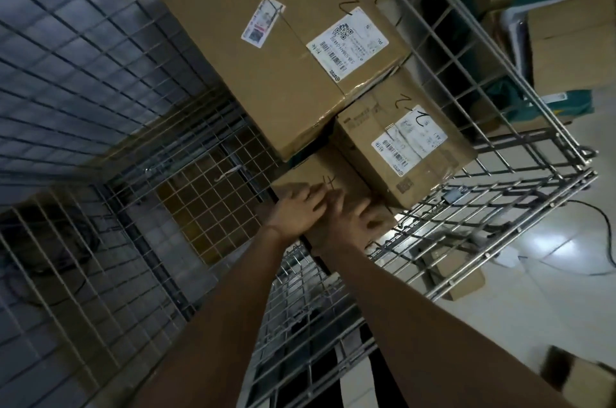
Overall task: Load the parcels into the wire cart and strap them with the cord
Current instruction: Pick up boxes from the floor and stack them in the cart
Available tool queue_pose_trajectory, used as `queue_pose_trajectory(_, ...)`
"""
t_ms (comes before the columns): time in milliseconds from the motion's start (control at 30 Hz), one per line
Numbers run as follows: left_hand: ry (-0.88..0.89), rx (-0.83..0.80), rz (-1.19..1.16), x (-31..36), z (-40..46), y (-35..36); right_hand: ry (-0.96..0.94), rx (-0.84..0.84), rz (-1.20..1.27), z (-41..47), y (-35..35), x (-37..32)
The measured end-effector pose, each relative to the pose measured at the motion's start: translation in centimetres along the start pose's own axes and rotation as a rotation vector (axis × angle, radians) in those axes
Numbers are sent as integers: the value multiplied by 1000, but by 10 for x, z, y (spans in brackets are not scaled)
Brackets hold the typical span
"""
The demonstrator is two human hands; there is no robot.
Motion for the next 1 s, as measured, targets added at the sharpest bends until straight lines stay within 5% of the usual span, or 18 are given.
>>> queue_pose_trajectory(167,-47,26,-32,0,13,22,-121,26,-283,7,13,-11)
queue_pose_trajectory(367,-80,125,-107,-3,17,15,-100,18,-246,14,11,-12)
queue_pose_trajectory(467,-98,-72,-204,-5,13,11,-142,-33,-174,3,-6,-8)
queue_pose_trajectory(533,-156,-60,-227,-7,-1,-2,-203,-30,-163,-8,-21,-4)
queue_pose_trajectory(1000,-1037,316,-511,-5,-240,-133,-898,245,-629,-189,-162,-39)
Point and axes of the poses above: each hand's wrist, its own z-axis towards the middle knuckle, its own y-axis out of the palm, x = y × z, the point moved 5 cm from there along z, towards the middle knuckle, and after that the axes turned 8 degrees about -z, right-handed, at the moved point
